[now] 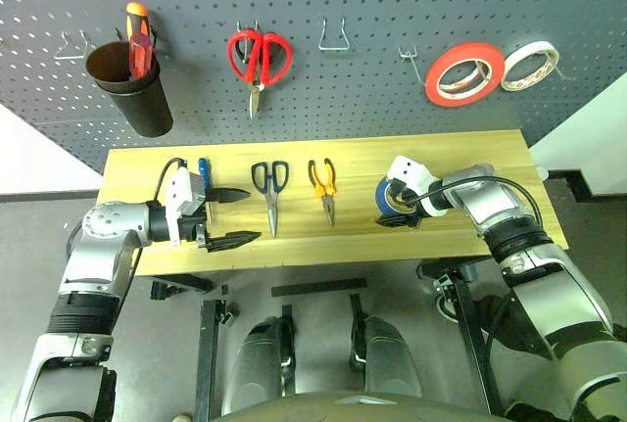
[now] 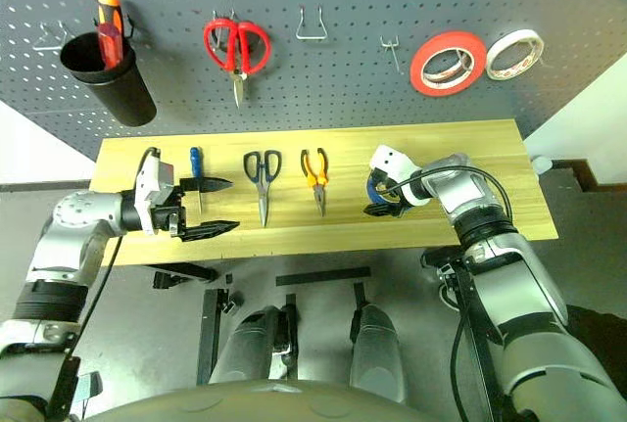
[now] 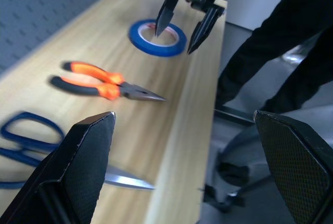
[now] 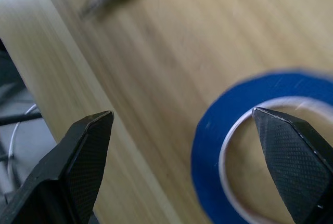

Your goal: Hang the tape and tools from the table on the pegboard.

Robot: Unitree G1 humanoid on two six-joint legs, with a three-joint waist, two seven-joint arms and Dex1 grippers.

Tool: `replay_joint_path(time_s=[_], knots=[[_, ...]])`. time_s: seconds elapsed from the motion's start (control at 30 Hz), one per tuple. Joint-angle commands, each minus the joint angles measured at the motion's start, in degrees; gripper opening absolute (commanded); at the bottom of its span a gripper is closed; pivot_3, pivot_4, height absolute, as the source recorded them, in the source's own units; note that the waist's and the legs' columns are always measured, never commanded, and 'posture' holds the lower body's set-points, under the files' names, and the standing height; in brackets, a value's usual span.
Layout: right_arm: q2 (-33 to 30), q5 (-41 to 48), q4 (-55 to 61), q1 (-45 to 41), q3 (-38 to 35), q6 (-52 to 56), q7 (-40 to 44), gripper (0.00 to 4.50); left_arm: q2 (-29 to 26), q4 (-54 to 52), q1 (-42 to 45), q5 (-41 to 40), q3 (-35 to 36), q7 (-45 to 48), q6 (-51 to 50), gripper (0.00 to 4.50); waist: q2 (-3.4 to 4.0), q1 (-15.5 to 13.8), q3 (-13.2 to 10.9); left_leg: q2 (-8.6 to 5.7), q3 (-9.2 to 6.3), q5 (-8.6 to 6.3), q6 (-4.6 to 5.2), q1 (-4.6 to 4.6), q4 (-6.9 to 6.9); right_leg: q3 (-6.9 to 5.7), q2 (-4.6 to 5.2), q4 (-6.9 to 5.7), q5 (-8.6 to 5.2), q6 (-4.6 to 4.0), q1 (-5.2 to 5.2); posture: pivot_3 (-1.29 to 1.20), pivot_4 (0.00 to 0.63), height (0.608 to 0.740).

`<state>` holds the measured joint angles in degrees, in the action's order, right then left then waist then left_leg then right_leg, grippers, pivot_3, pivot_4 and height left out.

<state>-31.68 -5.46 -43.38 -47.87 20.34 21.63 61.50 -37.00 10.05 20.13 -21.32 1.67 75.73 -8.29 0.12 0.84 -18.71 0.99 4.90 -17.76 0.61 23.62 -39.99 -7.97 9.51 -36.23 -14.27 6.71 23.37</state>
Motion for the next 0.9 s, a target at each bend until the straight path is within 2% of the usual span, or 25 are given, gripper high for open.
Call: replay_joint_path(time_s=[0.03, 0.3, 0.4, 0.7, 0.73, 0.9], knots=[[0.5, -1.3, -0.7, -0.8, 0.0, 0.4, 0.1, 4.5, -0.3, -3.6, -0.6, -0.2, -0.5, -1.4, -1.1, 4.49, 0.01, 0.0, -1.0, 0.01, 0.02, 0.0, 0.0, 0.01, -0.03, 0.01, 0.0, -0.01, 0.0, 0.0, 0.01, 0.02, 0.395, 0.74], [2.0, -4.1, 0.1, 0.6, 1.0, 1.7, -1.5, 4.5, -0.9, -4.7, -0.4, 2.0, -2.4, -4.0, -1.8, 4.49, -0.04, 0.1, -1.9, 0.04, 0.08, 0.0, -0.01, -0.02, -0.03, 0.04, 0.0, -0.02, 0.0, 0.0, 0.03, 0.01, 0.417, 0.74], [1.7, -5.2, 1.9, 1.4, 1.5, 1.8, -1.6, 3.88, -0.9, -5.6, -0.6, 1.7, -2.6, -4.3, -2.5, 4.5, -0.02, 0.0, -2.0, 0.05, 0.09, 0.01, -0.01, -0.03, -0.04, 0.06, 0.0, -0.02, 0.0, 0.0, 0.03, 0.01, 0.416, 0.74], [1.2, -6.7, 4.8, 2.8, 1.6, 1.5, -1.3, 0.91, -1.3, -6.8, -1.9, 1.5, -2.7, -4.6, -2.7, 4.5, 0.0, 0.0, -2.0, 0.05, 0.12, 0.0, -0.02, -0.03, 0.01, 0.07, 0.0, -0.01, 0.0, 0.0, 0.05, 0.01, 0.403, 0.74], [1.1, -6.7, 5.5, 3.0, 1.6, 1.7, -0.9, 0.7, -1.3, -6.9, -2.2, 1.4, -2.6, -4.5, -2.6, 4.5, 0.01, 0.0, -2.0, 0.05, 0.12, 0.01, -0.02, -0.03, 0.01, 0.07, 0.0, -0.01, 0.0, 0.0, 0.05, 0.02, 0.398, 0.74], [-0.8, 1.3, 16.4, 6.0, -4.0, 5.0, 5.8, 0.67, -0.2, -9.1, -3.8, -2.8, -0.5, -3.7, -2.7, 4.5, 0.03, -0.3, -2.0, 0.07, 0.11, 0.01, -0.03, -0.02, 0.04, 0.06, 0.0, 0.0, 0.0, 0.01, 0.07, 0.01, 0.365, 0.74]])
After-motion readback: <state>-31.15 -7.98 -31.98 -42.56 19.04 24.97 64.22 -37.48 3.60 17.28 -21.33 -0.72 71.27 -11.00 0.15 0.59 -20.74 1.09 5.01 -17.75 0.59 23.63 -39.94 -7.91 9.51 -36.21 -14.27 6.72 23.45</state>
